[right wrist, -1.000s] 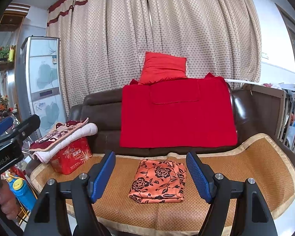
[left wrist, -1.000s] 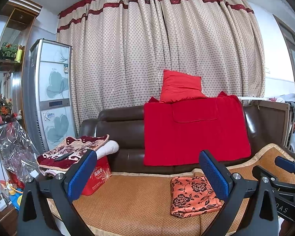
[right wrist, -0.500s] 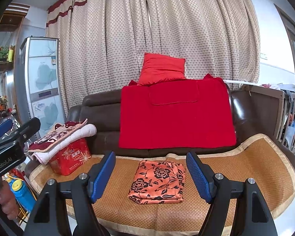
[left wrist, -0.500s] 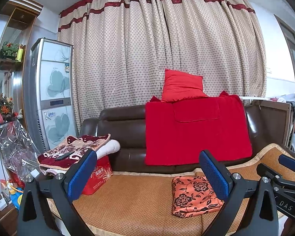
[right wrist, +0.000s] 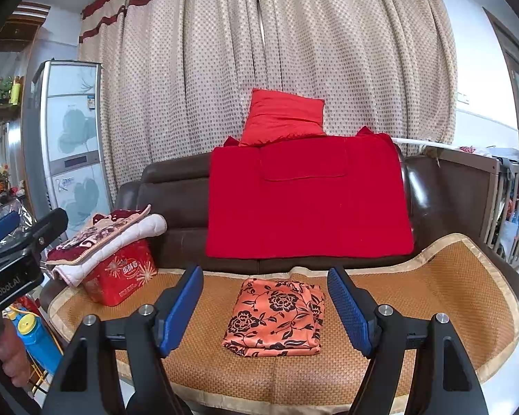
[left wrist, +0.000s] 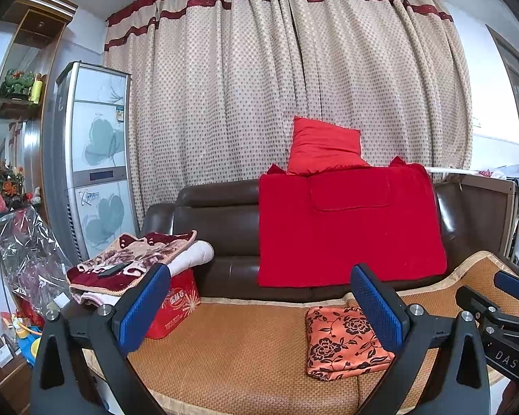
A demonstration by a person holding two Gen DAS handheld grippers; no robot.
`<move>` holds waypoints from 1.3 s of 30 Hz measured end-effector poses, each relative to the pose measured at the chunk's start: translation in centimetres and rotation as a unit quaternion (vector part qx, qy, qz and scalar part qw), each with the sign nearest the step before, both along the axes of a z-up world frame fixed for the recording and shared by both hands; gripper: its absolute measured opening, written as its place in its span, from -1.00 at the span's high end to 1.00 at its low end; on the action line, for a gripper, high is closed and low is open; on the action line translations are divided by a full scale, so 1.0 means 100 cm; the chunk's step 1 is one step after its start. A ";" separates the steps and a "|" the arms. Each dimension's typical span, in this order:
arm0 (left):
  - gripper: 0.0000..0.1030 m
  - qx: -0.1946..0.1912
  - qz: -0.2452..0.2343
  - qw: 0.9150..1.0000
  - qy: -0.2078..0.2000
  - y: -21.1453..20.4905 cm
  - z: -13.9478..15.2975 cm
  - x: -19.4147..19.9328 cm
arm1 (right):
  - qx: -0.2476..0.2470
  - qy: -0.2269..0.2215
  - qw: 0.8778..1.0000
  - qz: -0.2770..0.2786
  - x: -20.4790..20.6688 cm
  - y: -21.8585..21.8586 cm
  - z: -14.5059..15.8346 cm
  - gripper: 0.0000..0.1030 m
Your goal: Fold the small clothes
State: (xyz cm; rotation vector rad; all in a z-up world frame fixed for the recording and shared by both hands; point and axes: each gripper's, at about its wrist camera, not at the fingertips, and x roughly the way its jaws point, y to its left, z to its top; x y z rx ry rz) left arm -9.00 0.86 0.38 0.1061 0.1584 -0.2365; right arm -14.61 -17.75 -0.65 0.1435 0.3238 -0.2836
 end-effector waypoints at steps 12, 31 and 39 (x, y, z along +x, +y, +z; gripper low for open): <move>-1.00 -0.002 0.002 1.000 0.005 0.002 -0.003 0.007 | -0.002 0.008 1.000 0.000 0.009 0.003 -0.004 -0.51; -1.00 0.001 0.000 1.000 0.006 0.000 -0.003 0.009 | 0.001 0.010 1.000 -0.001 0.014 0.002 -0.005 -0.51; -1.00 0.004 -0.004 1.000 0.009 -0.001 -0.006 0.016 | 0.004 0.014 1.000 -0.004 0.018 -0.002 -0.008 -0.51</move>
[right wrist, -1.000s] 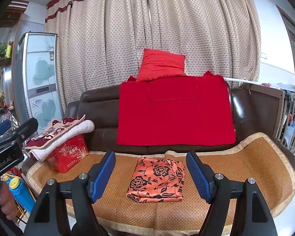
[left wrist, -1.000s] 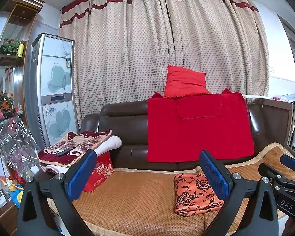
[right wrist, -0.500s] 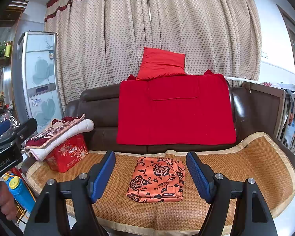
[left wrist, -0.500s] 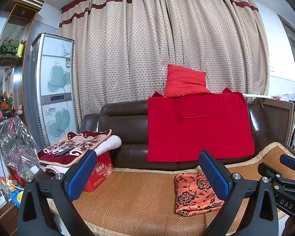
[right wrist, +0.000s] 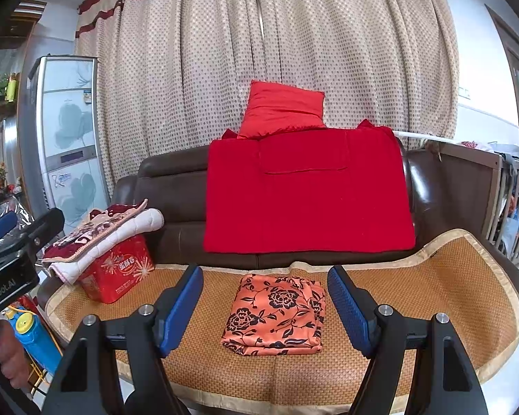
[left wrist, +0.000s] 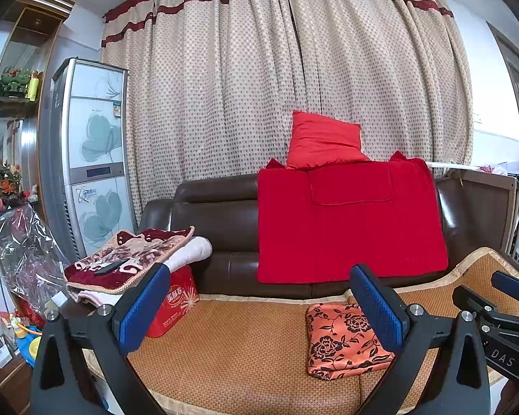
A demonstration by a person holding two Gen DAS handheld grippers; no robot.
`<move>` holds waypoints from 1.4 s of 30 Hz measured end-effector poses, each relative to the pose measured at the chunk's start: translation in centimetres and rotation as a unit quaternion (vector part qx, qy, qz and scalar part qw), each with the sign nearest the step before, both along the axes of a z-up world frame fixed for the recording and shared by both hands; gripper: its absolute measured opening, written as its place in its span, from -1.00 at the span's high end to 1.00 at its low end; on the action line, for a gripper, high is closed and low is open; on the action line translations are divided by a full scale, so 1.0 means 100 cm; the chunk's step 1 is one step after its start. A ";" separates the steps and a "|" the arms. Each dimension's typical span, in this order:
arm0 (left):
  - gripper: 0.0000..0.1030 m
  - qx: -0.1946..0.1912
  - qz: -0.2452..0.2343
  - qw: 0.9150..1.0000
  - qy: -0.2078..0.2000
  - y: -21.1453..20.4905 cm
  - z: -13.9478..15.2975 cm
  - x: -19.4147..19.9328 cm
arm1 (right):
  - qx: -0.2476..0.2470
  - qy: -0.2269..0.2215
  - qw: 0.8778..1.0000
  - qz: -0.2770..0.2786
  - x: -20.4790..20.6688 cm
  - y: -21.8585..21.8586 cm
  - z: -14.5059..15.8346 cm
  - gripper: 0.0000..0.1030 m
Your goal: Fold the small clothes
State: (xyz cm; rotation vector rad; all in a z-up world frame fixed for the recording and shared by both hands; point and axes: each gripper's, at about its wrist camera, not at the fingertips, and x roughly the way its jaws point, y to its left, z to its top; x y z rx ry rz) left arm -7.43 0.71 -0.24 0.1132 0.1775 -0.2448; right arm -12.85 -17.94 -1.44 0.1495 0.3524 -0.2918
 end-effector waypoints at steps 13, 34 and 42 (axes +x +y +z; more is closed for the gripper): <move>-1.00 0.005 -0.001 1.000 0.012 -0.002 -0.011 0.013 | 0.007 0.010 1.000 -0.006 0.010 -0.004 -0.010 -0.51; -1.00 0.005 0.002 0.999 0.044 -0.004 -0.033 0.050 | 0.007 0.036 0.999 -0.010 0.042 -0.006 -0.029 -0.51; -1.00 0.007 0.001 0.999 0.053 -0.007 -0.037 0.059 | 0.006 0.041 0.999 -0.014 0.049 -0.009 -0.030 -0.51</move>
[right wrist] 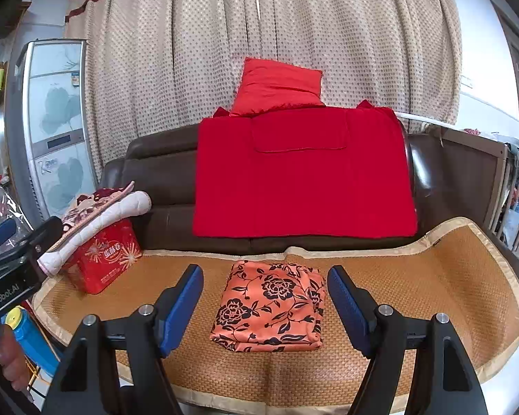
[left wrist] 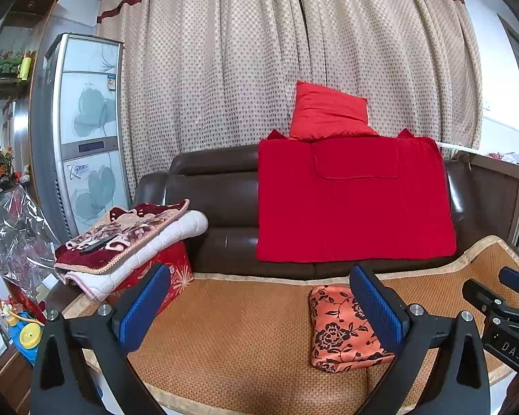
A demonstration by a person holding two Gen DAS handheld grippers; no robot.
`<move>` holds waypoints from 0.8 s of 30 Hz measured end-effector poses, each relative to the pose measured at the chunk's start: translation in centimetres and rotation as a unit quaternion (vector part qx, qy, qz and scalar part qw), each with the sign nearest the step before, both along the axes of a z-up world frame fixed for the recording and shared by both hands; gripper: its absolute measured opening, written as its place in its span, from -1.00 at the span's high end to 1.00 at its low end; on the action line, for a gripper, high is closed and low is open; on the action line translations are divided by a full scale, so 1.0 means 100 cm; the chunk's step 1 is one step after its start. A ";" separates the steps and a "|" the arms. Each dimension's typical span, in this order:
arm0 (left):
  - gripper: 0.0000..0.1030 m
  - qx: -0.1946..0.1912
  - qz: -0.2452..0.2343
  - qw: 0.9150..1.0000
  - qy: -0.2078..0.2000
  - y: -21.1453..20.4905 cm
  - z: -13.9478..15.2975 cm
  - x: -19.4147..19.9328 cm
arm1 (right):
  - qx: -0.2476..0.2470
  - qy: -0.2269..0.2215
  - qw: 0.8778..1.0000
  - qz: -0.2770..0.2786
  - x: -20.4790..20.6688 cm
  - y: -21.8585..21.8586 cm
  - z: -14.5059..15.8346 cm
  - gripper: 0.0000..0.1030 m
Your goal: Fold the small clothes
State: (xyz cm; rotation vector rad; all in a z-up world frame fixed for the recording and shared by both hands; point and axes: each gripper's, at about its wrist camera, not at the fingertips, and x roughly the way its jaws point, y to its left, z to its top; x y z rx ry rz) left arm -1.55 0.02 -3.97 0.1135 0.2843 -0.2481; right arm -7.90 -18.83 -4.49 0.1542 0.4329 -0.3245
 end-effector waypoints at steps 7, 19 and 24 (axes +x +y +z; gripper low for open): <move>-1.00 -0.004 0.001 1.000 0.000 0.003 0.001 0.000 | -0.001 -0.001 1.000 -0.002 0.001 0.000 0.002 -0.51; -1.00 -0.008 0.001 1.000 -0.004 0.008 0.004 -0.003 | -0.004 -0.002 1.000 0.000 -0.003 0.005 0.003 -0.51; -1.00 -0.004 0.001 1.000 0.002 0.005 0.000 0.004 | -0.002 0.005 1.000 -0.001 0.001 0.003 0.000 -0.51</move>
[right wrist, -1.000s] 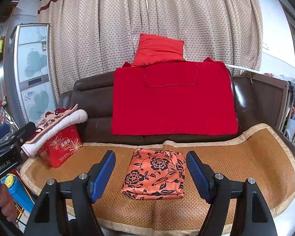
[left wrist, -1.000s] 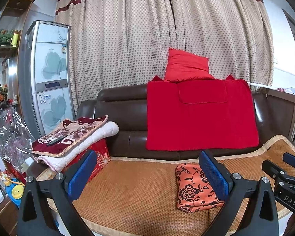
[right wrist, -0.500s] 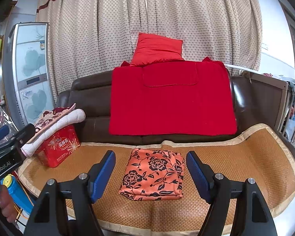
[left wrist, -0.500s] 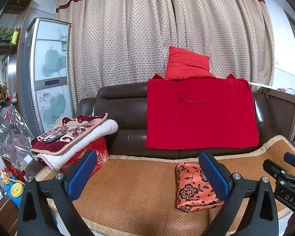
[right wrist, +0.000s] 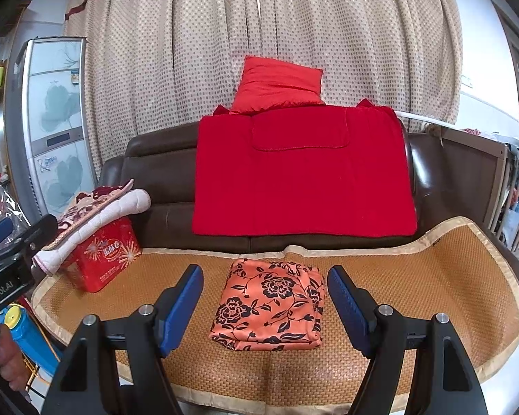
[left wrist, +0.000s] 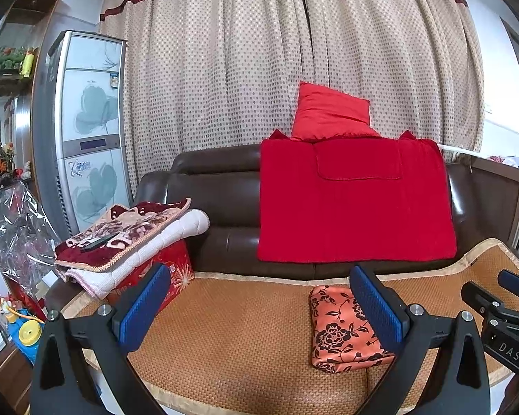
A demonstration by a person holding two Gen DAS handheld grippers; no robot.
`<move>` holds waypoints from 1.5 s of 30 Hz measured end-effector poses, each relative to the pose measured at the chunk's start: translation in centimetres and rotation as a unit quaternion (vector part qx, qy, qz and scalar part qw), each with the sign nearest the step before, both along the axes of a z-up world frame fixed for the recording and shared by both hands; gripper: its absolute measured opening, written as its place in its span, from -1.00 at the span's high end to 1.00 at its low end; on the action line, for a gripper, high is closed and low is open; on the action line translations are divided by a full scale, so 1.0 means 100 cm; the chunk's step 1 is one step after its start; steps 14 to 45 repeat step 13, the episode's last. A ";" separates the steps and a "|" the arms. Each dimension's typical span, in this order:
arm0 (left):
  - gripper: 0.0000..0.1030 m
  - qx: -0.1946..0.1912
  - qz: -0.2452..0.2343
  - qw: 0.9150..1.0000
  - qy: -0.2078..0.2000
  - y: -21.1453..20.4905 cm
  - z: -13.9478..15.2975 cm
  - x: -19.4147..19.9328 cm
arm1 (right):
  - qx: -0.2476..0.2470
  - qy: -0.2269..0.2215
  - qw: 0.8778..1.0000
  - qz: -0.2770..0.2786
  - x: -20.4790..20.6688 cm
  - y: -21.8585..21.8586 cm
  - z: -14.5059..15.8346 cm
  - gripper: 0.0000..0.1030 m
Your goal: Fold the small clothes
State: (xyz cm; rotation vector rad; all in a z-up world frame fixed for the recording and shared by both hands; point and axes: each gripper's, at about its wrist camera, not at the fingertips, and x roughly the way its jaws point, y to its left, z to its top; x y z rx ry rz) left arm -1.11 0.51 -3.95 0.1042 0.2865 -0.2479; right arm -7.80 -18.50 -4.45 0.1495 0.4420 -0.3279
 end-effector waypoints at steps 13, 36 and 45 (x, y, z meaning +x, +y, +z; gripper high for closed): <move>-1.00 0.020 0.005 0.999 0.029 -0.023 -0.023 0.036 | 0.017 0.029 0.999 -0.002 0.038 -0.030 -0.025 -0.51; -1.00 0.020 0.005 0.999 0.029 -0.023 -0.023 0.036 | 0.017 0.029 0.999 -0.002 0.038 -0.030 -0.025 -0.51; -1.00 0.020 0.005 0.999 0.029 -0.023 -0.023 0.036 | 0.017 0.029 0.999 -0.002 0.038 -0.030 -0.025 -0.51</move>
